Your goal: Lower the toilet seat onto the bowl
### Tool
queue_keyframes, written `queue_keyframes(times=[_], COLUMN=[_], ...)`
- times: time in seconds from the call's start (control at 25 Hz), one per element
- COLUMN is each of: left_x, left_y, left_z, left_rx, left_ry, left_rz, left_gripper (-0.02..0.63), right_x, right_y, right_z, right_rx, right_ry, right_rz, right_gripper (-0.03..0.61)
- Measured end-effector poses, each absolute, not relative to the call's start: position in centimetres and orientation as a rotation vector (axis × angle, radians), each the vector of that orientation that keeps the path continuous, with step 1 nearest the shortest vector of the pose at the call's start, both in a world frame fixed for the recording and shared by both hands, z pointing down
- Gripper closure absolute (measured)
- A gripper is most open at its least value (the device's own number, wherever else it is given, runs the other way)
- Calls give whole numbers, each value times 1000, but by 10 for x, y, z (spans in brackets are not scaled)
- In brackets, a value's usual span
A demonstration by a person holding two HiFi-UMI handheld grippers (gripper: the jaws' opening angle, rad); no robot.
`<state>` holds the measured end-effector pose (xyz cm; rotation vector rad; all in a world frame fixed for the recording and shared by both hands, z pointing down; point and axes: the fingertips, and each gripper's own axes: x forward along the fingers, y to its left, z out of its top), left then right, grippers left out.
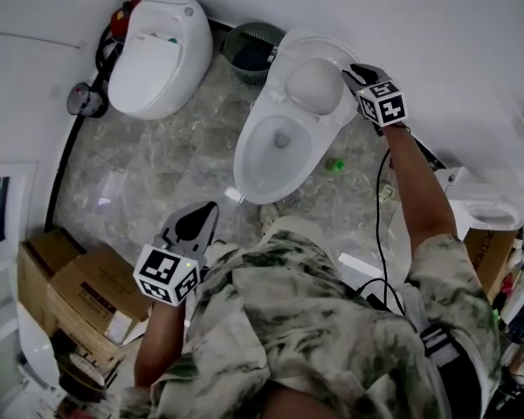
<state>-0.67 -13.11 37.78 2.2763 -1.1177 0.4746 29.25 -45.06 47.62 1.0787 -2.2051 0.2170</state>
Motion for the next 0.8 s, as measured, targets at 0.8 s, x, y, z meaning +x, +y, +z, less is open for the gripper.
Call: queue_keyframes(times=[0.8], left_x=[-30], left_y=[-143], left_z=[391], left_rx=[2181], left_ry=[-1185], left_rz=[474], left_gripper=[591], right_x=[308], right_y=[-535], right_z=[518], right_rx=[1048], right_ry=[-2045], right_rz=[179], right_gripper=[440])
